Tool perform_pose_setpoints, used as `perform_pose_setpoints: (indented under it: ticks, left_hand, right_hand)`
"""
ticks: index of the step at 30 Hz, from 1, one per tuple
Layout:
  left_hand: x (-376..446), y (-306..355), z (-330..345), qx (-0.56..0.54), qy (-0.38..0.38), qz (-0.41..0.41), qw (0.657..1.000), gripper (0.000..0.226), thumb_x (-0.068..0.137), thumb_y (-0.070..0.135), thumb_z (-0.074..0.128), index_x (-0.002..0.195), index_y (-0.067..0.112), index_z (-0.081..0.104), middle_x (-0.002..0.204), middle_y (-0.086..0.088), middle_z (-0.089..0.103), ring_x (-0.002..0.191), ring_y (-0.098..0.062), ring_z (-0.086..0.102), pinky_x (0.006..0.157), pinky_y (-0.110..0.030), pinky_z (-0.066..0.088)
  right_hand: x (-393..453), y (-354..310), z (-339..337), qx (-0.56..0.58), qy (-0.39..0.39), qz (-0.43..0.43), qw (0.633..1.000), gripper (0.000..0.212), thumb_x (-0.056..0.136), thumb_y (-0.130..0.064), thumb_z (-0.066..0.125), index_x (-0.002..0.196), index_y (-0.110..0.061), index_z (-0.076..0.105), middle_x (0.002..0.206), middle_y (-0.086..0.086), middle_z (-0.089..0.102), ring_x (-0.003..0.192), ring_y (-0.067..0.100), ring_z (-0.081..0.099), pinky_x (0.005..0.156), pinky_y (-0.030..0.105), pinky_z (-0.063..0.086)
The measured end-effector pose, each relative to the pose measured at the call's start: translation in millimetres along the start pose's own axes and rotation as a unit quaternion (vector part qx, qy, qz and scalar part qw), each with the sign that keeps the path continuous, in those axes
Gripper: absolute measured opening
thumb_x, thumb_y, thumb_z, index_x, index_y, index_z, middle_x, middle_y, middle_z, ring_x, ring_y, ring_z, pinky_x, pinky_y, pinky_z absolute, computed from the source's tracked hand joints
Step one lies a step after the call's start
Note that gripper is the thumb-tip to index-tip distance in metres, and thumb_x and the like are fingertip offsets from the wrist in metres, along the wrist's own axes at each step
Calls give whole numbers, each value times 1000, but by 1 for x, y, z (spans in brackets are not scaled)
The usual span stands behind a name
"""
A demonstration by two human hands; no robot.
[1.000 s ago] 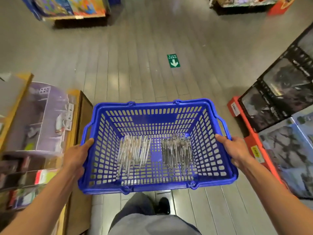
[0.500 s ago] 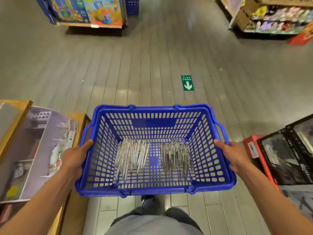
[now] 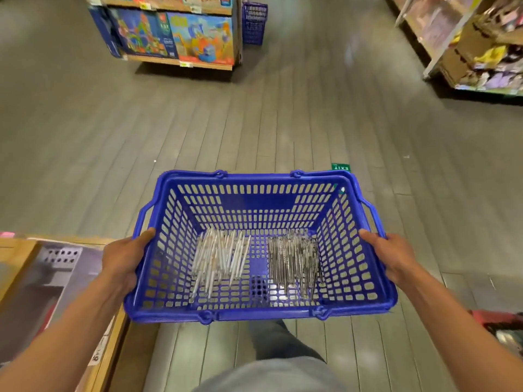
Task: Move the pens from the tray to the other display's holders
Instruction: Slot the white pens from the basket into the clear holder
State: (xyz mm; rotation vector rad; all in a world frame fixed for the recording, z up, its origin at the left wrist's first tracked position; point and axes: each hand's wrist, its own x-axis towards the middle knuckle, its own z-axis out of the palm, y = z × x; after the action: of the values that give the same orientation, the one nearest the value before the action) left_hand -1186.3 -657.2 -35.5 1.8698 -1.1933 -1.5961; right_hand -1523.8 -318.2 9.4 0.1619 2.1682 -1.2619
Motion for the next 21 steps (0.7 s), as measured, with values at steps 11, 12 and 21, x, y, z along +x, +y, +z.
perform_pose_setpoints:
  ticks: [11, 12, 21]
  left_hand:
    - [125, 147, 30, -65, 124, -32, 990, 38, 77, 40, 83, 81, 6, 66, 78, -15, 74, 65, -33, 71, 61, -42, 59]
    - [137, 157, 28, -72, 132, -40, 988, 38, 78, 41, 82, 82, 7, 65, 74, -13, 74, 62, -32, 71, 56, -37, 57]
    - [278, 231, 1, -144, 208, -74, 965, 35, 79, 38, 82, 76, 8, 64, 79, -13, 71, 66, -29, 65, 69, -44, 59]
  right_hand:
    - [179, -227, 156, -74, -96, -60, 991, 27, 83, -28, 75, 91, -3, 69, 76, 12, 75, 67, 30, 73, 68, 45, 59]
    - [191, -247, 174, -82, -106, -67, 989, 28, 82, -29, 75, 90, -3, 69, 76, 12, 74, 66, 30, 73, 69, 46, 59]
    - [278, -394, 377, -158, -180, -115, 964, 30, 82, -33, 76, 89, -6, 67, 66, 4, 73, 58, 23, 72, 58, 32, 56]
